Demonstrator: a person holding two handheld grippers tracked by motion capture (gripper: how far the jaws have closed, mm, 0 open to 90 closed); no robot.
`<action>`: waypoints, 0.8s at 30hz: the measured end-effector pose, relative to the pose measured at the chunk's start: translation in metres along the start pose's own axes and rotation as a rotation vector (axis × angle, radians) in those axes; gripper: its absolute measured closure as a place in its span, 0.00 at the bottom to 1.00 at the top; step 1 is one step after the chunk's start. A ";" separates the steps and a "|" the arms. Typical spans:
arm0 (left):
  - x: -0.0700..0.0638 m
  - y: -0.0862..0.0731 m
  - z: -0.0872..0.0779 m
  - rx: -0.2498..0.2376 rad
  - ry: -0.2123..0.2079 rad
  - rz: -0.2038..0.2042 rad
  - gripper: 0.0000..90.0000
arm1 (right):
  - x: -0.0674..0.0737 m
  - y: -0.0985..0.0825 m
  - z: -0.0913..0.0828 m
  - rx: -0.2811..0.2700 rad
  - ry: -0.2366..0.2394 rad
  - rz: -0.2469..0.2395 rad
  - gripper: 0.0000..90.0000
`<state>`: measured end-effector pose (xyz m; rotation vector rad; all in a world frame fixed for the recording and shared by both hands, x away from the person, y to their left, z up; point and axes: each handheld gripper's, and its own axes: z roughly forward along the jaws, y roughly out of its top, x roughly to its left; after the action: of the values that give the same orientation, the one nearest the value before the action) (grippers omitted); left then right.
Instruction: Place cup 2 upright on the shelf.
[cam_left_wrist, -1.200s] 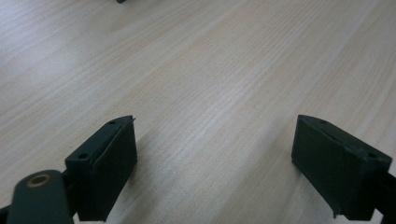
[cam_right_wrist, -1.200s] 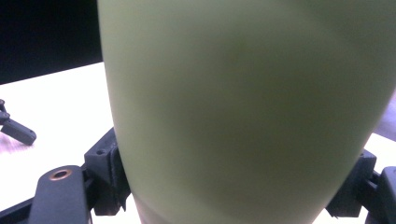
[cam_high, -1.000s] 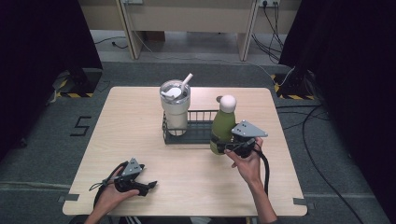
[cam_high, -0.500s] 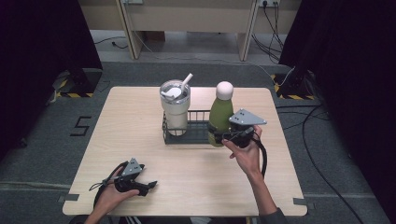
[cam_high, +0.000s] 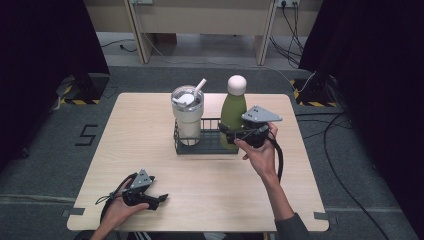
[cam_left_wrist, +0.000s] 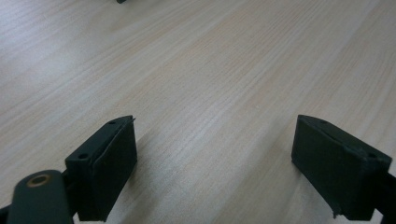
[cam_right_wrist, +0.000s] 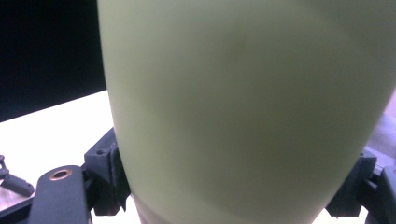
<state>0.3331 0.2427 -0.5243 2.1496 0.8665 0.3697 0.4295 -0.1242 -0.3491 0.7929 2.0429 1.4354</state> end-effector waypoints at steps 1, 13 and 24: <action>0.000 0.000 0.000 0.000 0.000 0.000 0.15 | -0.001 0.001 0.002 -0.003 -0.001 0.002 0.23; 0.000 0.000 0.000 -0.001 -0.001 -0.002 0.15 | -0.012 0.012 0.027 -0.004 -0.036 0.006 0.23; 0.000 0.000 0.000 0.000 -0.002 -0.002 0.15 | -0.018 0.014 0.053 0.011 -0.060 0.021 0.23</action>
<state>0.3330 0.2427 -0.5242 2.1486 0.8677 0.3671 0.4815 -0.0984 -0.3505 0.8541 2.0049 1.3955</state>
